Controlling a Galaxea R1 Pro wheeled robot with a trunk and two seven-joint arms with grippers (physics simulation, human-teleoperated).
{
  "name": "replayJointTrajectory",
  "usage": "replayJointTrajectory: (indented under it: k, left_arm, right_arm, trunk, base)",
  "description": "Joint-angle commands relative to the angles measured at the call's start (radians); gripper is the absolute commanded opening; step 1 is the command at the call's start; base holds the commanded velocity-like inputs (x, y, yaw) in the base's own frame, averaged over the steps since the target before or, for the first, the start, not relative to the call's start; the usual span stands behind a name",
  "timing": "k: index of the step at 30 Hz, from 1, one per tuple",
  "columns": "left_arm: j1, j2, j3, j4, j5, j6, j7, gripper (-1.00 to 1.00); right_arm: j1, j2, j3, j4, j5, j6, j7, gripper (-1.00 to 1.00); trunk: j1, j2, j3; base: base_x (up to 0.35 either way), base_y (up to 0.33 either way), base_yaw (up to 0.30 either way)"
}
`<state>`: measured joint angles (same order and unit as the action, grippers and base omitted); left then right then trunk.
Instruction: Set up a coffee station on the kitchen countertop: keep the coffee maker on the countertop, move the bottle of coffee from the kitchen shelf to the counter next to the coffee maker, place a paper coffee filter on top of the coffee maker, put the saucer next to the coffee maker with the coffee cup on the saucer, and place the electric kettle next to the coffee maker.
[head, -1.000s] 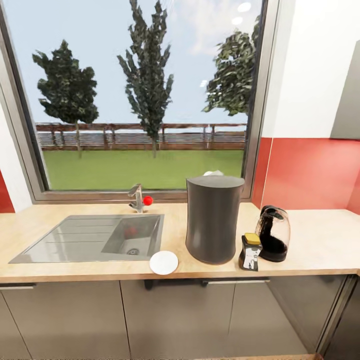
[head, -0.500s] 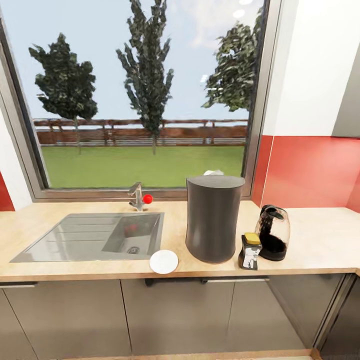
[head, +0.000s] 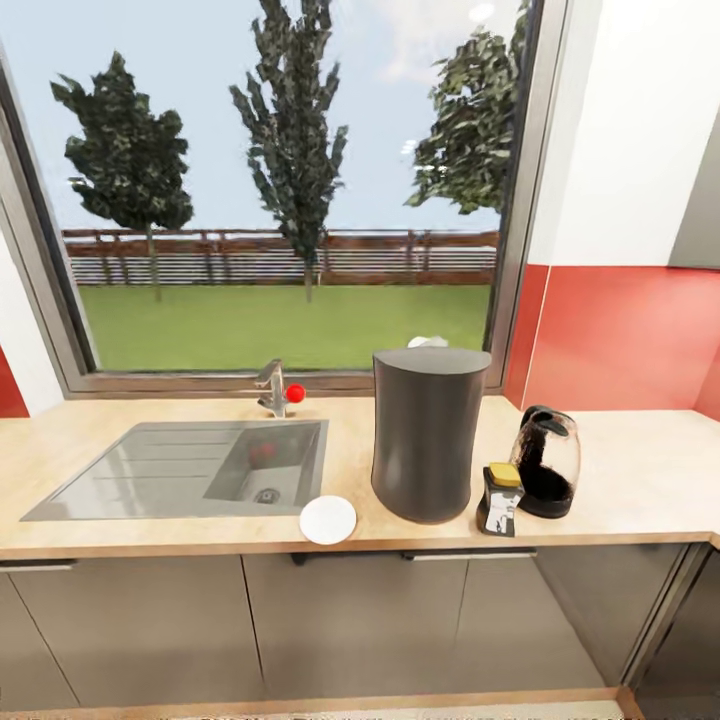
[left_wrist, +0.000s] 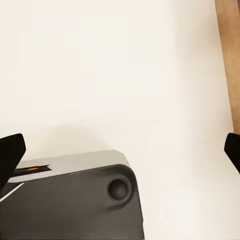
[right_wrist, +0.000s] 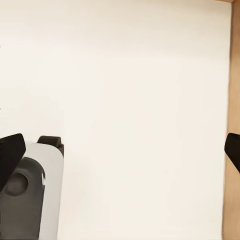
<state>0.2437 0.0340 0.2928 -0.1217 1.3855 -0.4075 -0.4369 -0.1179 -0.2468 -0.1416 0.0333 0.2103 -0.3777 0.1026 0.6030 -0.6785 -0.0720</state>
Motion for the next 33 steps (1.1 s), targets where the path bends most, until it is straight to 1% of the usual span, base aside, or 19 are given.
replayJointTrajectory:
  k: [1,3,4,5,7,8,12,18,19,20,22,23,25,26,31,33]
  left_arm:
    - [0.000,0.000,-0.002,-0.001,0.006,0.001,-0.006,1.00]
    - [0.000,-0.001,-0.002,-0.001,-0.014,-0.006,-0.006,1.00]
    - [0.000,-0.002,-0.002,-0.001,-0.029,-0.013,-0.006,1.00]
    - [0.000,-0.004,-0.001,-0.001,-0.055,-0.031,-0.006,1.00]
    - [0.000,-0.004,-0.001,-0.001,-0.071,-0.042,-0.006,1.00]
    - [0.000,-0.005,-0.001,-0.001,-0.089,-0.048,-0.006,1.00]
    - [0.000,-0.005,-0.001,-0.001,-0.096,-0.049,-0.006,1.00]
    - [0.000,-0.004,-0.002,-0.002,-0.102,-0.049,-0.006,1.00]
    - [0.000,-0.007,-0.010,-0.003,-0.148,-0.063,-0.006,1.00]
    - [0.000,-0.008,-0.012,-0.003,-0.165,-0.069,-0.006,1.00]
    - [0.000,-0.009,-0.016,-0.004,-0.230,-0.082,-0.004,1.00]
    - [0.000,-0.010,-0.017,-0.004,-0.254,-0.085,-0.002,1.00]
    - [0.000,-0.010,-0.019,-0.005,-0.282,-0.089,0.002,1.00]
    - [0.000,-0.011,-0.019,-0.006,-0.289,-0.089,0.003,1.00]
    - [0.000,-0.011,-0.020,-0.006,-0.300,-0.089,0.004,1.00]
    - [0.000,-0.011,-0.020,-0.006,-0.302,-0.089,0.003,1.00]
  right_arm:
    - [-0.002,0.000,-0.009,0.004,0.006,-0.006,0.003,1.00]
    - [-0.002,0.000,-0.009,0.004,0.007,-0.006,0.003,1.00]
    - [-0.002,0.000,-0.009,0.004,0.007,-0.006,0.003,1.00]
    - [-0.002,0.001,-0.009,0.004,0.006,-0.006,0.003,1.00]
    - [-0.002,0.001,-0.009,0.004,0.007,-0.006,0.003,1.00]
    - [-0.002,0.001,-0.009,0.004,0.007,-0.006,0.003,1.00]
    - [-0.002,0.001,-0.009,0.004,0.007,-0.004,-0.018,1.00]
    - [-0.002,0.001,-0.009,0.004,0.007,-0.006,-0.026,1.00]
    - [-0.002,0.000,-0.009,0.002,0.007,-0.006,-0.027,1.00]
    - [-0.002,0.000,-0.009,0.002,0.007,-0.006,-0.027,1.00]
    - [-0.002,0.001,-0.009,0.002,0.007,-0.006,-0.028,1.00]
    - [-0.002,0.002,-0.009,0.001,0.008,-0.006,-0.030,1.00]
    - [-0.002,0.008,-0.009,0.001,0.008,-0.006,-0.041,1.00]
    - [-0.002,0.014,-0.009,0.001,0.008,-0.006,-0.049,1.00]
    - [-0.002,0.042,-0.009,0.000,0.009,-0.006,-0.092,1.00]
    - [-0.002,0.045,-0.009,0.000,0.009,-0.007,-0.098,1.00]
  trunk:
    - [0.000,-0.001,-0.003]
    - [0.000,-0.001,-0.006]
    - [0.000,-0.001,-0.008]
    - [0.000,-0.001,-0.010]
    - [0.000,-0.001,-0.013]
    - [0.000,-0.001,-0.013]
    - [0.000,-0.001,-0.014]
    - [0.000,-0.001,-0.014]
    - [0.000,-0.001,-0.014]
    - [0.000,-0.001,-0.014]
    - [0.000,-0.001,-0.014]
    - [0.000,-0.001,-0.014]
    - [0.000,-0.001,-0.014]
    - [0.000,-0.001,-0.014]
    - [0.000,-0.001,-0.014]
    - [0.000,-0.001,-0.014]
  base:
    - [0.000,0.000,0.000]
    - [0.000,0.000,0.000]
    - [0.000,0.000,0.000]
    - [0.000,0.000,0.000]
    - [0.000,0.072,0.000]
    - [0.000,0.284,0.000]
    - [0.000,0.323,0.000]
    - [0.000,0.342,0.000]
    - [0.000,0.346,0.000]
    - [0.000,0.346,0.000]
    - [0.000,0.346,0.000]
    - [0.000,0.346,0.000]
    - [0.000,0.346,0.000]
    - [0.000,0.346,0.000]
    - [0.000,0.346,0.000]
    - [0.000,0.346,0.000]
